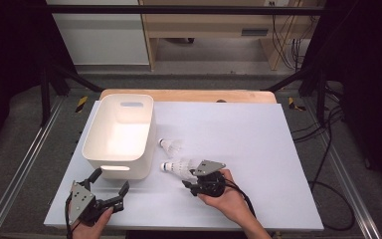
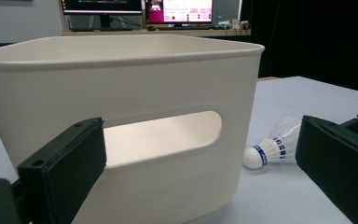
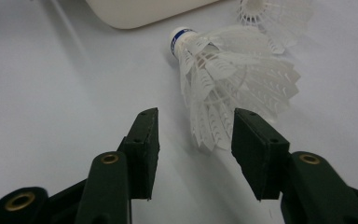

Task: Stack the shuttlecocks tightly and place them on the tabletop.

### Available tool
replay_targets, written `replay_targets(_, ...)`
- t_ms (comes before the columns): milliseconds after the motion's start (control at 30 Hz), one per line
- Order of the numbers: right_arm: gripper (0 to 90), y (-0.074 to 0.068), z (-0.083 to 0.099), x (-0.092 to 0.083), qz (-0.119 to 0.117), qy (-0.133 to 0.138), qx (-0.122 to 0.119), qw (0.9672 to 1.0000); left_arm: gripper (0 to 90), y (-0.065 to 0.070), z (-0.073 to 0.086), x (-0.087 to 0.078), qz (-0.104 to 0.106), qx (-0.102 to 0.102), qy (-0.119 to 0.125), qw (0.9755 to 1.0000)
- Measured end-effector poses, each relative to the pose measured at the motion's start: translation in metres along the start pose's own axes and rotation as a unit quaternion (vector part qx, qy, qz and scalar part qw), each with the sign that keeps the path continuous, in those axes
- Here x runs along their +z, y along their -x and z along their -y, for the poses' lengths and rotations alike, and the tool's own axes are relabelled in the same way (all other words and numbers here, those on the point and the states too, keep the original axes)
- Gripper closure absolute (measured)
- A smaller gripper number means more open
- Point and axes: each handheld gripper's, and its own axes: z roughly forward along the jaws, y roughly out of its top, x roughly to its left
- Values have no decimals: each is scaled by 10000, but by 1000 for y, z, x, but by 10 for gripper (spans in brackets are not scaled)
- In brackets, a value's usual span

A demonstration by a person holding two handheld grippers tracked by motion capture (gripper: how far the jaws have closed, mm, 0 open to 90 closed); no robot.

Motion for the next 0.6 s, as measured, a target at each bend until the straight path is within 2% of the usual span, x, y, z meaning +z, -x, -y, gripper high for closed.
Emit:
replay_targets(233,442,3,4,-9,27,31,147,9999,18,0,0,0,10,-23,17,10000)
replay_targets(600,369,8,8,-21,104,30,225,9997,16,0,-1,0,28,-12,39,10000)
